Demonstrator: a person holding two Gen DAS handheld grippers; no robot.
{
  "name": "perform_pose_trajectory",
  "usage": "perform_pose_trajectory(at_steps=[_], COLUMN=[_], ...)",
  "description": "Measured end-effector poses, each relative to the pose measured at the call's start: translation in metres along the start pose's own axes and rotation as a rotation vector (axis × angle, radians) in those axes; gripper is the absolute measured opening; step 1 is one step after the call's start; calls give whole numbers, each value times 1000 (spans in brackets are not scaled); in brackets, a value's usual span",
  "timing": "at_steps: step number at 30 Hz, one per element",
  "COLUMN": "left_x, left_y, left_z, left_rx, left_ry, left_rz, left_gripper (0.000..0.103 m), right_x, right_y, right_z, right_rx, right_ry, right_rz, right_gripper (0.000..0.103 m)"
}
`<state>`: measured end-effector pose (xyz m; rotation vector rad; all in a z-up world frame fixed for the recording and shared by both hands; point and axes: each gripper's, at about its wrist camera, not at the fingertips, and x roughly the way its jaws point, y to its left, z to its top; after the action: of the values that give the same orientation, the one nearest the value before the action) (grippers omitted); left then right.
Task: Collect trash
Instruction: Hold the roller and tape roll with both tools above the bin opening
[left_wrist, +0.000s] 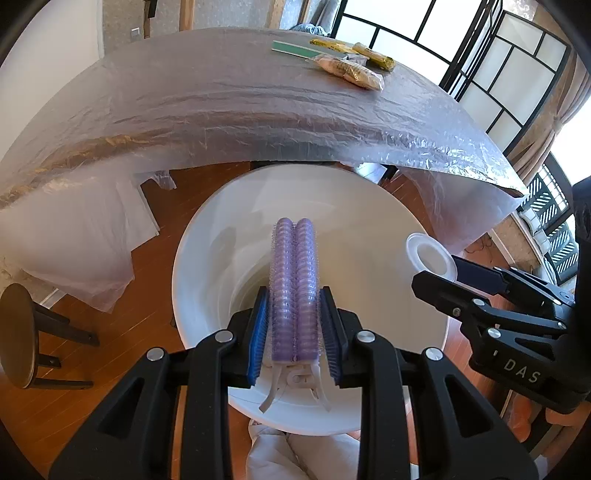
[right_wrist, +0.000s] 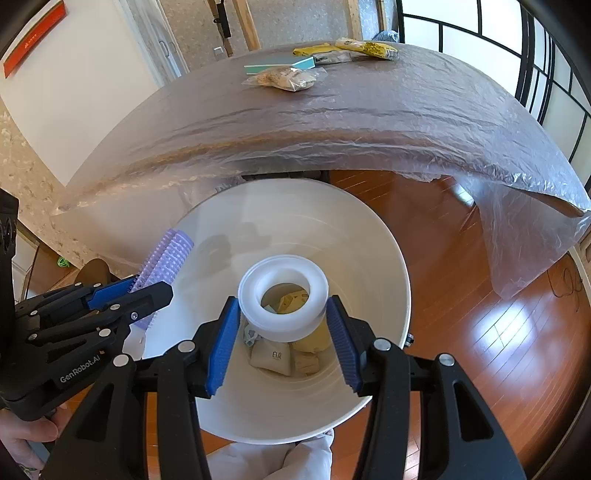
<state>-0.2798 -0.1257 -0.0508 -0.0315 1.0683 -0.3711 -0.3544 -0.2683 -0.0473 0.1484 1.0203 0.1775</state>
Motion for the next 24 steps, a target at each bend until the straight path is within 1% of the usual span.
perform_pose_trajectory(at_steps=[24], left_x=[8], left_y=[-3], left_z=[1], left_rx=[14], left_ry=[11], left_rz=[2], left_gripper=[29], right_x=[0], right_y=[-3], right_z=[1], right_rx=[2], right_ry=[2], right_rz=[-1], right_gripper=[48])
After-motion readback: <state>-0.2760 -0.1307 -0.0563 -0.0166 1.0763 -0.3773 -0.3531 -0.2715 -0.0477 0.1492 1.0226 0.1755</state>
